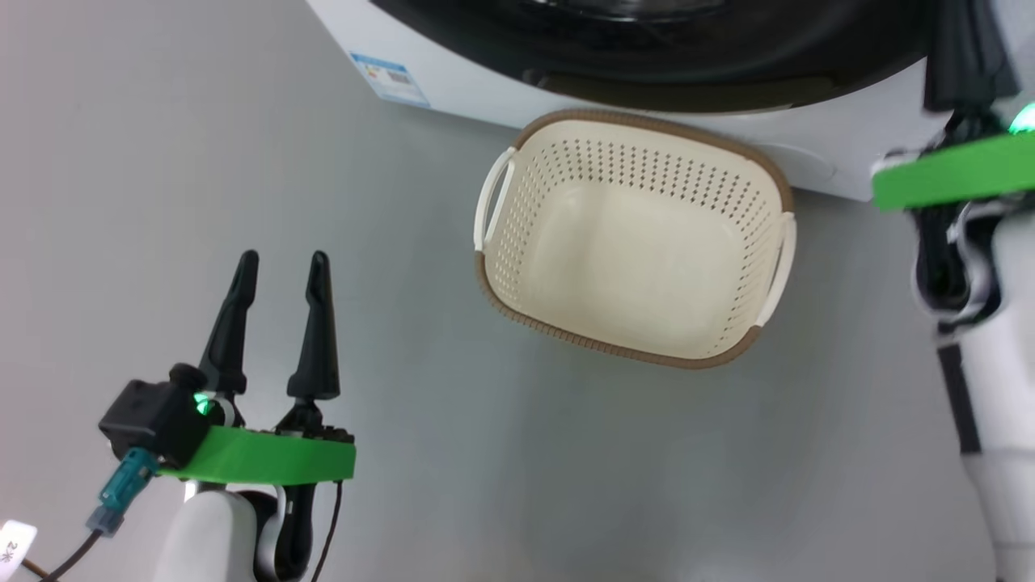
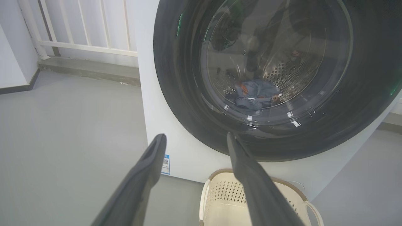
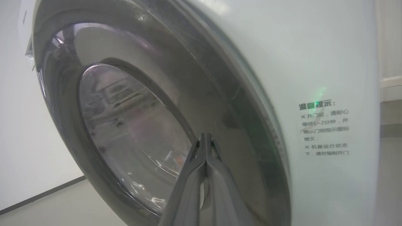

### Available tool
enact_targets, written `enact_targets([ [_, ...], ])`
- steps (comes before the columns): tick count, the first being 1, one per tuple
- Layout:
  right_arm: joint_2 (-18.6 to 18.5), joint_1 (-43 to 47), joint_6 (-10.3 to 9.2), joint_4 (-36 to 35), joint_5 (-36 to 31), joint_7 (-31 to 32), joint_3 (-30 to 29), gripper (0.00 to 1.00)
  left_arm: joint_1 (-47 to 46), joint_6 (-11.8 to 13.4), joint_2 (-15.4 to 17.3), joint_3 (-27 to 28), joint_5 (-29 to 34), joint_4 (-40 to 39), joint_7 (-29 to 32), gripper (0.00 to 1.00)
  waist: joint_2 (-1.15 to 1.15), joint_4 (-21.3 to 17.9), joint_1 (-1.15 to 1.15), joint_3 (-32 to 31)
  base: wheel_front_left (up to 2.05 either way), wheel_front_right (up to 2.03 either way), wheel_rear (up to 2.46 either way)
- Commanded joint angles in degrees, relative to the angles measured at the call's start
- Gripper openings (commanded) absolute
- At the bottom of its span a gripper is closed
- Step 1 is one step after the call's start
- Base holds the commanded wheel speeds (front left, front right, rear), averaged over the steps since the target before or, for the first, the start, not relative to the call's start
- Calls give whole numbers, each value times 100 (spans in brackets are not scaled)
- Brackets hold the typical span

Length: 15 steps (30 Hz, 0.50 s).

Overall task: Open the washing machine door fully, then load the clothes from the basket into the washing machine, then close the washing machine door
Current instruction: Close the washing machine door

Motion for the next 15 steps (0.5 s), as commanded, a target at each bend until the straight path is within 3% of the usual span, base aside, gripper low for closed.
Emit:
enact_targets([
  [1, 116, 237, -14, -162, 57, -12, 142, 0, 47, -12, 117, 223, 68, -66, -37, 100, 0, -116, 0, -163, 0, 0, 0],
  [5, 213, 670, -14, -204, 45, -12, 217, 0, 162, -12, 130, 295, 156, 65, -37, 100, 0, -270, 0, -414, 0, 0, 0],
  [6, 242, 776, -14, -203, 39, -12, 226, 4, 192, -12, 145, 317, 158, 99, -37, 100, 0, -314, 0, -472, 0, 0, 0],
  [7, 272, 877, -14, -202, 35, -12, 219, 23, 220, -12, 162, 340, 158, 132, -37, 100, 0, -357, 0, -529, 0, 0, 0],
  [9, 333, 1061, -14, -213, 34, -12, 190, 48, 260, -12, 209, 379, 149, 196, -37, 100, 0, -447, 0, -625, 0, 0, 0],
  [11, 390, 1239, -14, -231, 26, -12, 168, 92, 309, -12, 244, 407, 154, 226, -37, 100, 0, -537, 0, -723, 0, 0, 0],
  [12, 414, 1327, -14, -239, 18, -12, 155, 100, 334, -12, 264, 426, 158, 239, -37, 100, 0, -583, 0, -772, 0, 0, 0],
  [15, 487, 1574, -14, -247, 10, -12, 71, 100, 403, -12, 343, 483, 146, 297, -37, 100, 0, -730, 0, -908, 0, 0, 0],
])
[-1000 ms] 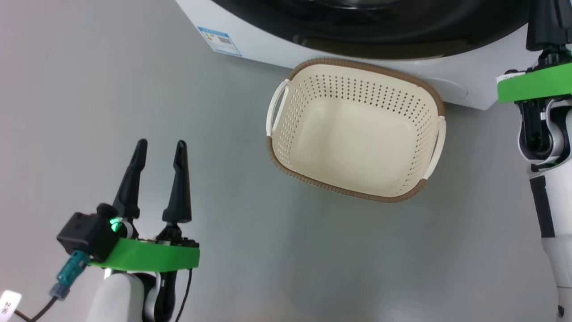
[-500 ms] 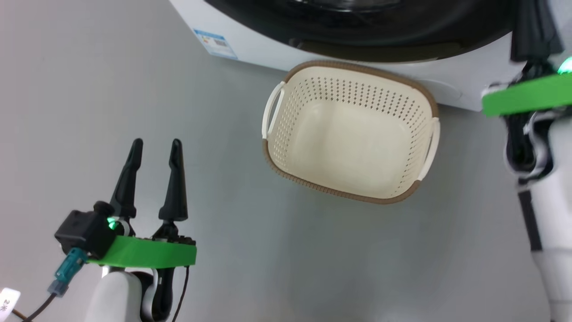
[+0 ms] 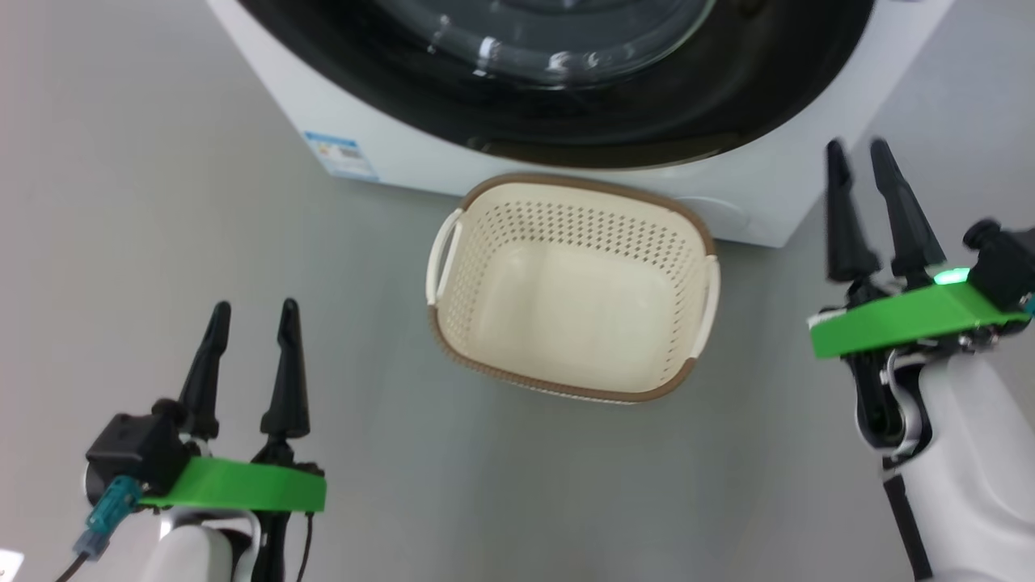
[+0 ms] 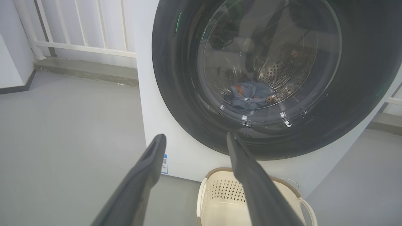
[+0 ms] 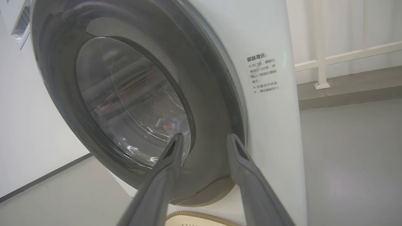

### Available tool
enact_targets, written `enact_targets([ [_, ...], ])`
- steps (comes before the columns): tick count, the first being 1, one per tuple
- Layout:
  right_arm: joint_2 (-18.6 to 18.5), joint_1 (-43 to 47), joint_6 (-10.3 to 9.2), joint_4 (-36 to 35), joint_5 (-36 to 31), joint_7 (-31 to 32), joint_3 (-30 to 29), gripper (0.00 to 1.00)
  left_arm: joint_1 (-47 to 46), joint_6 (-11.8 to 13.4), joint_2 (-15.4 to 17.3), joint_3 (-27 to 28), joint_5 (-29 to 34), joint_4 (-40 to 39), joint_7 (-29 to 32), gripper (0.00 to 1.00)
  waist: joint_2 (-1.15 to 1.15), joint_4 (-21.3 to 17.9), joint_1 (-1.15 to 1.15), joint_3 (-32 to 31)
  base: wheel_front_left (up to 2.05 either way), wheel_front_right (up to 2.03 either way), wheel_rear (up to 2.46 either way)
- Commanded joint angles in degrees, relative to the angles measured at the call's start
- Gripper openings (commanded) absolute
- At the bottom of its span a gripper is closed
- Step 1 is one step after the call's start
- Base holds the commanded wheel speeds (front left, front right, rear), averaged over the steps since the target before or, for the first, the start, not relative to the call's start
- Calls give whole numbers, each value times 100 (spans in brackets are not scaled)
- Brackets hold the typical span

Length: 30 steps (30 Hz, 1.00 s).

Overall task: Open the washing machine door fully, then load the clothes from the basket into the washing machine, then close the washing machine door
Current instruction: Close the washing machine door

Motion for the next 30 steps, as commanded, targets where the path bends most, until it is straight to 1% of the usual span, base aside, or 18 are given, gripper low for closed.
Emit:
enact_targets([
  [1, 99, 221, 0, -159, 6, -13, 56, 100, 135, -12, 239, 226, 17, -47, -37, 100, 0, -296, 0, -285, 0, 0, 0],
  [13, 177, 971, 0, -258, -55, -13, -98, 100, 366, -12, 464, 319, -53, 86, -37, 100, 0, -849, 0, -699, 0, 0, 0],
  [30, 192, 1527, 0, -408, 17, -13, -84, 100, 706, -12, 567, 458, 16, 127, -37, 100, 0, -1509, 0, -1118, 0, 0, 0],
])
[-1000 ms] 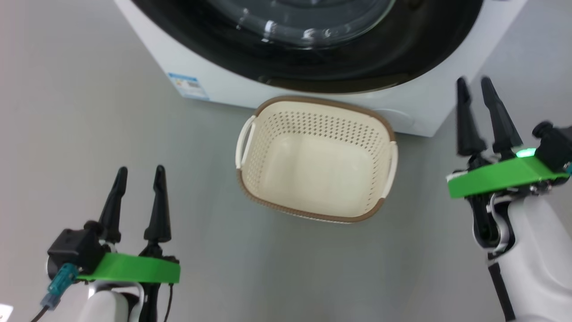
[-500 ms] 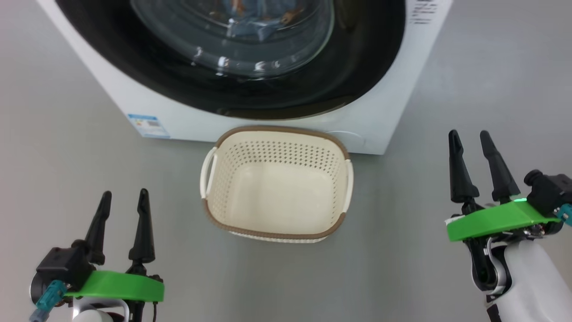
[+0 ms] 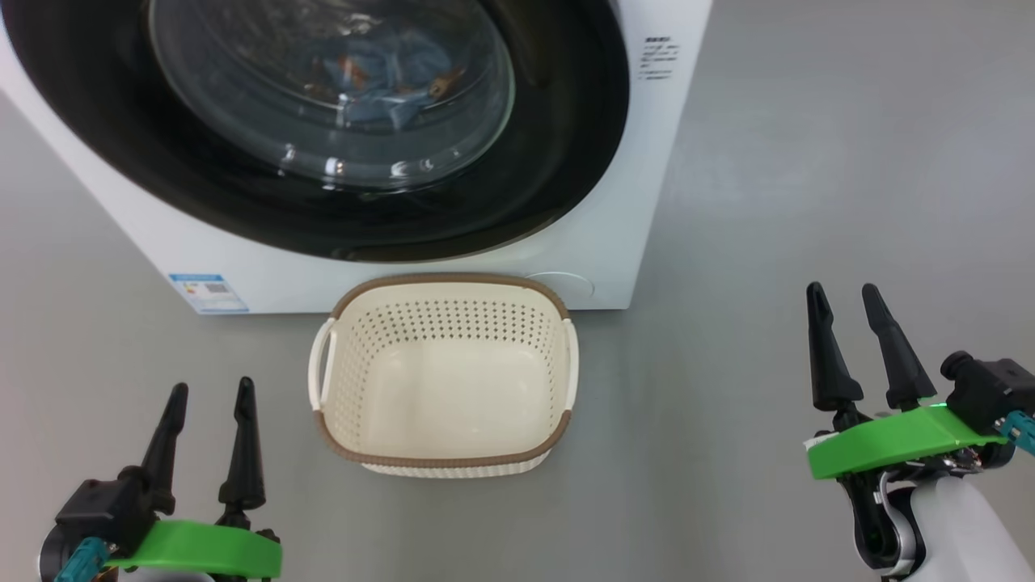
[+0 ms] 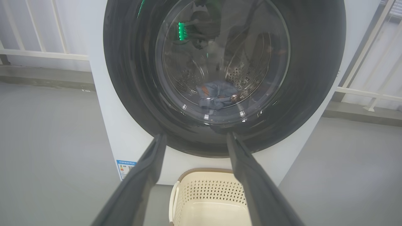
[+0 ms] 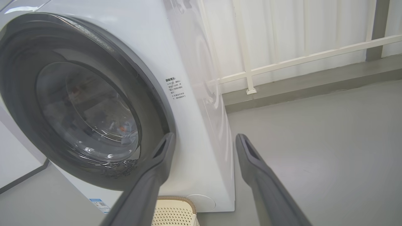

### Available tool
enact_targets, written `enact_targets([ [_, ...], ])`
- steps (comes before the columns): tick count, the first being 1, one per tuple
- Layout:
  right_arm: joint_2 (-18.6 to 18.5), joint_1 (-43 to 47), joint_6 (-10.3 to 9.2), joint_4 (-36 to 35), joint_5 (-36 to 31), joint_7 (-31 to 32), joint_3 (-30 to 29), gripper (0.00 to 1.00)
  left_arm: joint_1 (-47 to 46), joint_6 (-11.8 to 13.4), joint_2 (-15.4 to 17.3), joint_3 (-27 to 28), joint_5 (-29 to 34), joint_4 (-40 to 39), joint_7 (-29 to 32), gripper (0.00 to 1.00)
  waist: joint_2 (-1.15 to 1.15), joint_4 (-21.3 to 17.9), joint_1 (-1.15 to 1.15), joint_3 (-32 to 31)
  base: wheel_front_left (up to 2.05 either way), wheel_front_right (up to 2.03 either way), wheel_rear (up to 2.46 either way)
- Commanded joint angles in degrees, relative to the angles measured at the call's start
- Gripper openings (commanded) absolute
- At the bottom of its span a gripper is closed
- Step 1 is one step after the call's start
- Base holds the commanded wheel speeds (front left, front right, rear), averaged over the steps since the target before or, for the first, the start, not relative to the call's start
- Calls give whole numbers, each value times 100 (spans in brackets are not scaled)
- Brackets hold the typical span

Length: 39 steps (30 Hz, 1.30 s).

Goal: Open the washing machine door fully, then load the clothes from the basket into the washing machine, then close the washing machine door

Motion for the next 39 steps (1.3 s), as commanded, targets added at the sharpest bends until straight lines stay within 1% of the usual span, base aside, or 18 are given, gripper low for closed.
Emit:
enact_targets([
  [1, -11, 54, 0, -158, 28, -27, 105, 100, 30, -12, 141, 218, 32, -126, -37, 100, 0, -140, 0, -99, 0, 0, 0],
  [23, -3, 413, 0, -237, 37, -27, 11, 100, 184, -12, 163, 247, 221, -52, -37, 100, 0, -448, 0, -279, 0, 0, 0],
  [39, 12, 427, 0, -281, 37, -27, 1, 100, 213, -12, 181, 266, 394, -94, -37, 100, 0, -475, 0, -272, 0, 0, 0],
])
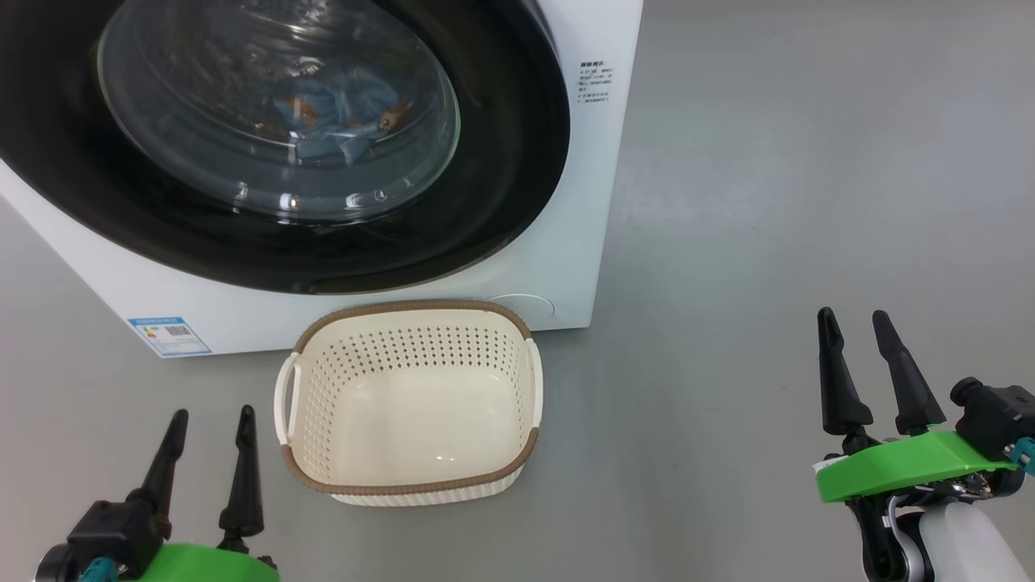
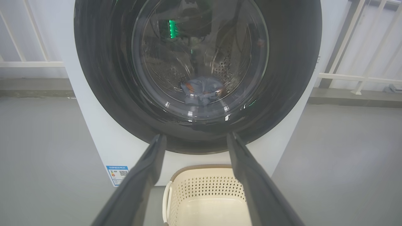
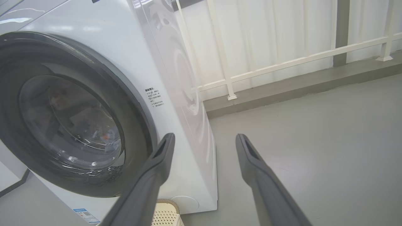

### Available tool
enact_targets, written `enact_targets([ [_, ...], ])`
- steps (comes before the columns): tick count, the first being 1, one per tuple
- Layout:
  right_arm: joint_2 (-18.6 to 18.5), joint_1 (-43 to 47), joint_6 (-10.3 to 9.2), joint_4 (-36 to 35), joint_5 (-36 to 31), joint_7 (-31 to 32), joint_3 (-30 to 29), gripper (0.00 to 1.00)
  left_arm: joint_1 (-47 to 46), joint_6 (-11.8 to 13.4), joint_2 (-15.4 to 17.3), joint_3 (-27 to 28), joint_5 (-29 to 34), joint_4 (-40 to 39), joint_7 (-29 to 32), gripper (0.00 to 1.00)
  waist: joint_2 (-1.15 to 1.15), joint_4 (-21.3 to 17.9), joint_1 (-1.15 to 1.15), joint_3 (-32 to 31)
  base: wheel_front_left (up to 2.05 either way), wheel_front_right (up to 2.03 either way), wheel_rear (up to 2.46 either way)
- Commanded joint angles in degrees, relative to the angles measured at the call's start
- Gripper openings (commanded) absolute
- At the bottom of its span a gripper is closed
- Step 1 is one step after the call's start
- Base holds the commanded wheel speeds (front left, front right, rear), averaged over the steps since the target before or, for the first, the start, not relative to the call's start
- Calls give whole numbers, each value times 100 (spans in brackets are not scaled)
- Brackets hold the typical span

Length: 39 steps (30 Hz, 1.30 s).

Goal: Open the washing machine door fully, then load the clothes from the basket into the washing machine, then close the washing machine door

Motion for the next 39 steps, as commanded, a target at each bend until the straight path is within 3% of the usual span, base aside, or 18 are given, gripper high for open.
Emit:
enact_targets([
  [1, -12, 45, 0, -159, 30, -27, 142, 100, -35, -12, 121, 201, 46, -145, -37, 100, 0, -1, 0, -2, 0, 0, 0],
  [9, -11, 50, 0, -179, 29, -27, 154, 100, -13, -12, 115, 200, 39, -146, -37, 100, 0, -8, 0, -17, 0, 0, 0],
  [10, 5, 2, 0, 6, 1, 0, 1, 0, 3, 1, -6, 0, -3, 16, 1, 0, 0, -8, 0, -18, 0, 0, 0],
  [18, 191, 343, 0, 553, 26, 13, 5, 0, 219, 1, -236, -100, -32, 493, 18, 0, 0, -10, 0, -22, 0, 0, 0],
  [24, 187, 351, 0, 509, 355, 107, -18, 0, 218, 3, -249, -58, -402, 443, 122, 0, 0, 5, 10, -63, 0, 0, 0],
  [39, 178, 340, 0, 444, 1122, 329, -75, 0, 186, 8, -278, 29, -1267, 364, 355, 0, 0, 39, 0, -124, 0, 0, 0],
])
